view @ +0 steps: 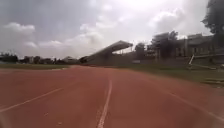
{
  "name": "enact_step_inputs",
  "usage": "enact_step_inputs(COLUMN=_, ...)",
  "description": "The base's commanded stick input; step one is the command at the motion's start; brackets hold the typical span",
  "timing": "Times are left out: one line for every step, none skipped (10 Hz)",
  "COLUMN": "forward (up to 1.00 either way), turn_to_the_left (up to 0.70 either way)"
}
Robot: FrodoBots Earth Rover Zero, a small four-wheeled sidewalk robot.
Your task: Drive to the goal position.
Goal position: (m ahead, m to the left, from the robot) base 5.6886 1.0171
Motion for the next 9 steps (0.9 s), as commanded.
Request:
enact_step_inputs(forward=0.45, turn_to_the_left=0.0)
enact_step_inputs(forward=0.45, turn_to_the_left=0.0)
enact_step_inputs(forward=0.45, turn_to_the_left=0.0)
enact_step_inputs(forward=0.45, turn_to_the_left=0.0)
enact_step_inputs(forward=0.45, turn_to_the_left=0.0)
enact_step_inputs(forward=0.45, turn_to_the_left=0.0)
enact_step_inputs(forward=0.45, turn_to_the_left=0.0)
enact_step_inputs(forward=0.45, turn_to_the_left=0.0)
enact_step_inputs(forward=0.45, turn_to_the_left=0.0)
